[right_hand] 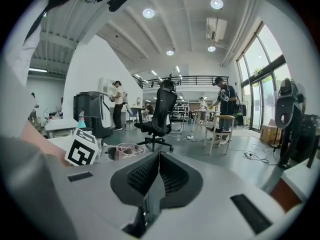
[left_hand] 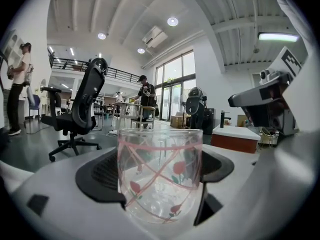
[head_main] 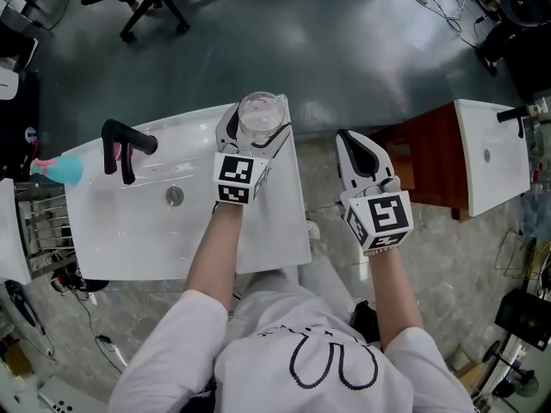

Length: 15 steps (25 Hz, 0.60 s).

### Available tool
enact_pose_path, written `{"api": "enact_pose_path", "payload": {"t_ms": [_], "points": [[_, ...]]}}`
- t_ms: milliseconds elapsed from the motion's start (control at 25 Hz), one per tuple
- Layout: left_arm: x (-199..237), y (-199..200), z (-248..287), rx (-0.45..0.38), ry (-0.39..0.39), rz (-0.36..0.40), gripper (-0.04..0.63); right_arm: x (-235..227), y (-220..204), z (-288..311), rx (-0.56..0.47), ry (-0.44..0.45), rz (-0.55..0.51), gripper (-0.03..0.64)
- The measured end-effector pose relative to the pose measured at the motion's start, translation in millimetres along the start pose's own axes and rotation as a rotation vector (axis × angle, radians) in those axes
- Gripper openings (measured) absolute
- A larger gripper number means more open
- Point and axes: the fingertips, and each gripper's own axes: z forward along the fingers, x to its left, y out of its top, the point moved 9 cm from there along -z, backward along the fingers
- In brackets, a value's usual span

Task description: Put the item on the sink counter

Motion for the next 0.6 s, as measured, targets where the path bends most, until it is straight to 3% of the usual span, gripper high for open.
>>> {"api": "enact_pose_path", "payload": {"t_ms": [440, 600], "points": [[-2.4, -5.7, 4.1, 0.075, -0.017, 0.042, 0.456, -0.2, -2.0, -5.6, 0.008, -0.014, 0.006, 0.029], [-6.0, -10.7, 6.8, 0.143, -0.039, 0.103, 0.456, 1.0, -2.2, -6.4, 0.01, -0.016, 0.009, 0.029]]}}
